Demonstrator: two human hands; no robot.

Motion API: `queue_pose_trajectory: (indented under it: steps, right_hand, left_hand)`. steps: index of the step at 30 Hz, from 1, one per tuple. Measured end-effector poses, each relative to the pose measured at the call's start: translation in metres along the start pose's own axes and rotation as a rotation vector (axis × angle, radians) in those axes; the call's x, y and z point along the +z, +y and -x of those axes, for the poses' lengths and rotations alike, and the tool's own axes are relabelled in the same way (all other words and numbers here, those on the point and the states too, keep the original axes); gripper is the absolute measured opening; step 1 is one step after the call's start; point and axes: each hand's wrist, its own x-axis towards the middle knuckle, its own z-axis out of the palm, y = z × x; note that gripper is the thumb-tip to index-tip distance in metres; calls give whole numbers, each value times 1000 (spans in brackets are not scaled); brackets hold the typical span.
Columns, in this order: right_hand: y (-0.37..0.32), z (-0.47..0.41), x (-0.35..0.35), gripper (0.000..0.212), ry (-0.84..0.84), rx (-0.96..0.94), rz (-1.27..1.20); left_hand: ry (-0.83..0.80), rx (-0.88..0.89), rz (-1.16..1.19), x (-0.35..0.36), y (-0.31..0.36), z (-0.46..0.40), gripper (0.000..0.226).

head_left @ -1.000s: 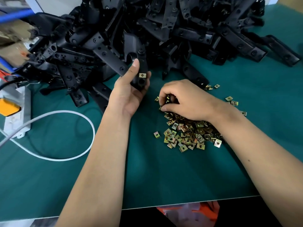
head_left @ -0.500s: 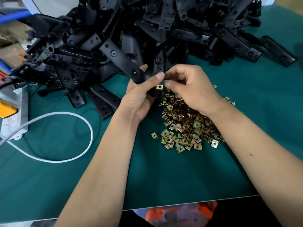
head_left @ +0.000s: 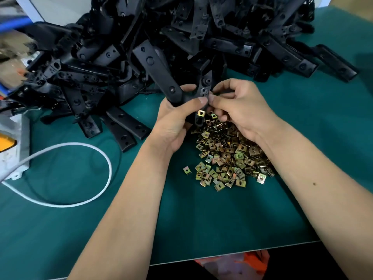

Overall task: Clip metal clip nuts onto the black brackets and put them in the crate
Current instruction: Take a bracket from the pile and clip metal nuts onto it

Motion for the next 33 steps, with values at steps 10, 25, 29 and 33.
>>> queue_pose_trajectory:
  steps: [10,25,29,33]
  right_hand:
    - [7,3,12,21,153,-104,113]
    - [2,10,11,14,-29,-192,396]
    - [3,10,14,13,-52,-114,217]
    - [0,4,4,17,67,17,-93]
  left_hand:
    - [183,73,-73,6,-9,-7,33]
    - [112,-75,-57,-12,7,-1,22]
    - [112,-76,-41,-12,8,-1,21]
    - [87,-94,-74,-12,7,0,23]
